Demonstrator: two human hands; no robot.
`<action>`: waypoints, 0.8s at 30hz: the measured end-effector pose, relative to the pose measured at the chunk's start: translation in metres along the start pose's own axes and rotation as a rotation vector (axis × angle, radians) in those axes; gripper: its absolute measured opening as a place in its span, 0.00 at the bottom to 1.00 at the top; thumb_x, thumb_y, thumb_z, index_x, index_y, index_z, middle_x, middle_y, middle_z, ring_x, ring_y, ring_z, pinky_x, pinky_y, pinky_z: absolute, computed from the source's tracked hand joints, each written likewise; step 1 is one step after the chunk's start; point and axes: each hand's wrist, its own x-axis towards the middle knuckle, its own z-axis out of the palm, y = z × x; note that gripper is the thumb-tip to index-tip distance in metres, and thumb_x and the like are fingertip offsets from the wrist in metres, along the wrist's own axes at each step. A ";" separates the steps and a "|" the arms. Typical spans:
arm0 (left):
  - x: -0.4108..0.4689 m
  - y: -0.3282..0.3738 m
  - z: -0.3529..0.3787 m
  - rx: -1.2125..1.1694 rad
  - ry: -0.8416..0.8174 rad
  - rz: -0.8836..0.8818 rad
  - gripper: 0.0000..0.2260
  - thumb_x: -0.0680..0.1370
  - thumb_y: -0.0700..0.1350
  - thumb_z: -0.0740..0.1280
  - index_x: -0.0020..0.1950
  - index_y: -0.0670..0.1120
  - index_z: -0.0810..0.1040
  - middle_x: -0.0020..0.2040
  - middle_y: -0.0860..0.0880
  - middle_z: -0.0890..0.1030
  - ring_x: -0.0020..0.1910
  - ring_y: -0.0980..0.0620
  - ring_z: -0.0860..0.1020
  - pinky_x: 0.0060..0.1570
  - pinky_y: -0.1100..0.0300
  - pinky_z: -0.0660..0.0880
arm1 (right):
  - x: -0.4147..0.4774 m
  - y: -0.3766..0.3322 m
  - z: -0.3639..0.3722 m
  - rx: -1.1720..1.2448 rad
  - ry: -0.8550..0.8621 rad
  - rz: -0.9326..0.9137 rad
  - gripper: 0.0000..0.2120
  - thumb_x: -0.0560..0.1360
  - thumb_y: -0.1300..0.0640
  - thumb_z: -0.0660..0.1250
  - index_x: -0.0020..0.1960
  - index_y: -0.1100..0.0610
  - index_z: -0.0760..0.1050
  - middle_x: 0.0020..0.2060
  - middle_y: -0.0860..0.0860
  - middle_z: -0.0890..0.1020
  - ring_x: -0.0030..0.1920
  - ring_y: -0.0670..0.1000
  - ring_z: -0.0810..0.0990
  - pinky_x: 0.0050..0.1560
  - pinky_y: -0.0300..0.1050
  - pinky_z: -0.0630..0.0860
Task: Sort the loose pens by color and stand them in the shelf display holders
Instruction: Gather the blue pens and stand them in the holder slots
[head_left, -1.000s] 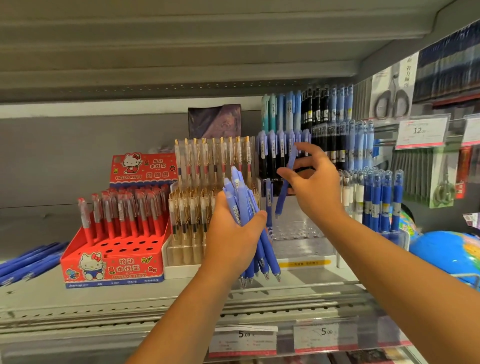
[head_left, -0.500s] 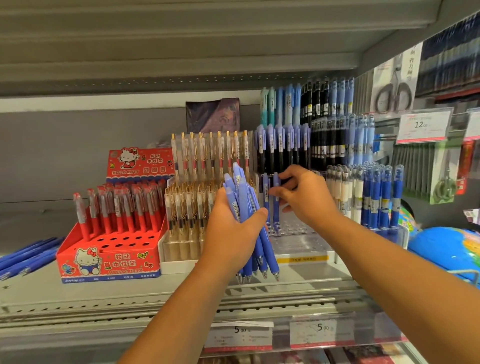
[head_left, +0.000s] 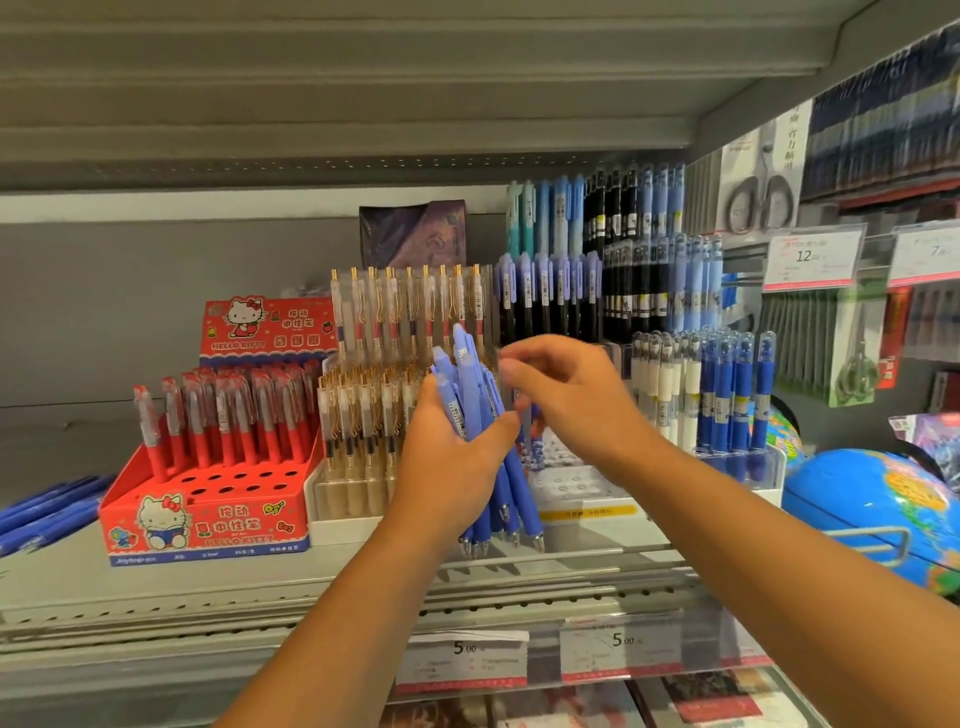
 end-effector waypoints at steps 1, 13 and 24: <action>0.000 0.000 0.000 -0.012 -0.007 0.005 0.15 0.76 0.44 0.72 0.57 0.60 0.72 0.44 0.52 0.84 0.41 0.54 0.84 0.40 0.60 0.81 | -0.004 -0.004 0.002 0.062 -0.063 0.023 0.06 0.78 0.59 0.68 0.52 0.58 0.82 0.38 0.54 0.83 0.33 0.46 0.80 0.32 0.41 0.77; 0.002 -0.002 0.000 -0.017 -0.039 -0.045 0.10 0.78 0.42 0.70 0.57 0.53 0.75 0.40 0.56 0.83 0.39 0.59 0.82 0.37 0.68 0.78 | -0.011 -0.001 -0.013 0.233 -0.103 0.202 0.04 0.78 0.64 0.68 0.49 0.62 0.81 0.37 0.53 0.82 0.38 0.51 0.81 0.42 0.46 0.80; 0.001 -0.001 -0.001 -0.113 -0.020 -0.076 0.13 0.79 0.37 0.67 0.59 0.52 0.72 0.43 0.41 0.78 0.30 0.48 0.80 0.32 0.54 0.80 | 0.028 0.003 -0.038 -0.005 0.258 0.026 0.12 0.80 0.64 0.64 0.60 0.52 0.74 0.49 0.52 0.79 0.49 0.55 0.83 0.42 0.50 0.84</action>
